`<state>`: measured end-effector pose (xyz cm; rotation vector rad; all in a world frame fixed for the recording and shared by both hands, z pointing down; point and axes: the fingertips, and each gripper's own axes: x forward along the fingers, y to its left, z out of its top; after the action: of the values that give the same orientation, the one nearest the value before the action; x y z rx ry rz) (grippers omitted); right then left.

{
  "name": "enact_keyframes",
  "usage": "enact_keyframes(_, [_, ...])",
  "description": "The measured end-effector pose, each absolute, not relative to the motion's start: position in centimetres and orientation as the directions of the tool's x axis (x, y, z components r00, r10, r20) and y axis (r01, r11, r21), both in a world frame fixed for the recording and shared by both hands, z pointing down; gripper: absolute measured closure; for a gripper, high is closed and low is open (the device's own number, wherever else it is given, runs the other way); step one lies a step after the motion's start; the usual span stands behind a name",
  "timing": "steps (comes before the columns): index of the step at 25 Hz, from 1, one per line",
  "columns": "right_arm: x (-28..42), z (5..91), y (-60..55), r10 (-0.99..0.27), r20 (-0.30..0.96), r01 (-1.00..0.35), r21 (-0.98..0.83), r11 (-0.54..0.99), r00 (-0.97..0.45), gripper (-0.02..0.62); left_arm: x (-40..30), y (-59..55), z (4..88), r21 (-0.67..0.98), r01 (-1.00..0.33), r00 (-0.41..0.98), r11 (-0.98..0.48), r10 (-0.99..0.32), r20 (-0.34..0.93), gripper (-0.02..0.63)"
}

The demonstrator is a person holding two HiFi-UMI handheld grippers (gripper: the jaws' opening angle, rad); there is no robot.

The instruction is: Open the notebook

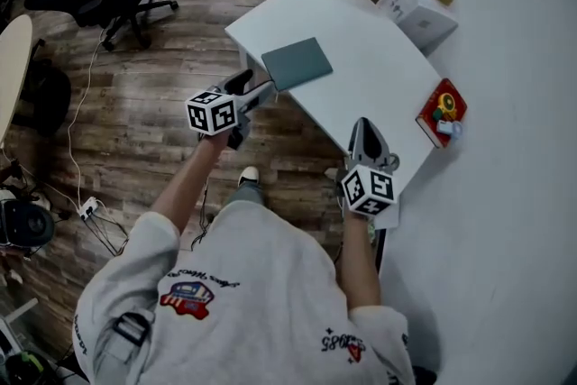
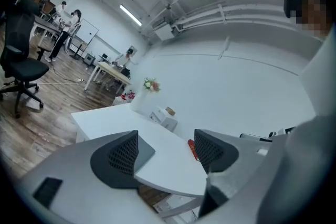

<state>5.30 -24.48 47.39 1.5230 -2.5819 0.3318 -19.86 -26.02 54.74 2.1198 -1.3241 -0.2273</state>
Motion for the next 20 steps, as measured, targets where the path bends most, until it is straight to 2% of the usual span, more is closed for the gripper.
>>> enact_keyframes(10, [2.7,49.9,-29.5,-0.867,0.268,-0.907,-0.132,0.400,-0.421,0.600,-23.4,-33.1,61.5,0.751,-0.621,0.545,-0.222,-0.812,0.211,0.278])
enact_keyframes(16, [2.9,50.9,-31.4,-0.880,0.296,-0.928,-0.129,0.349,-0.372,0.600,-24.5,-36.9,64.0,0.900,-0.404,0.581,-0.160,-0.805,0.118,0.278])
enact_keyframes(20, [3.7,51.7,-32.1,-0.886,0.312,-0.940,-0.124,0.319,-0.342,0.600,-25.6,-38.8,66.9,0.975,-0.212,0.548,-0.064,-0.834,0.064,0.278])
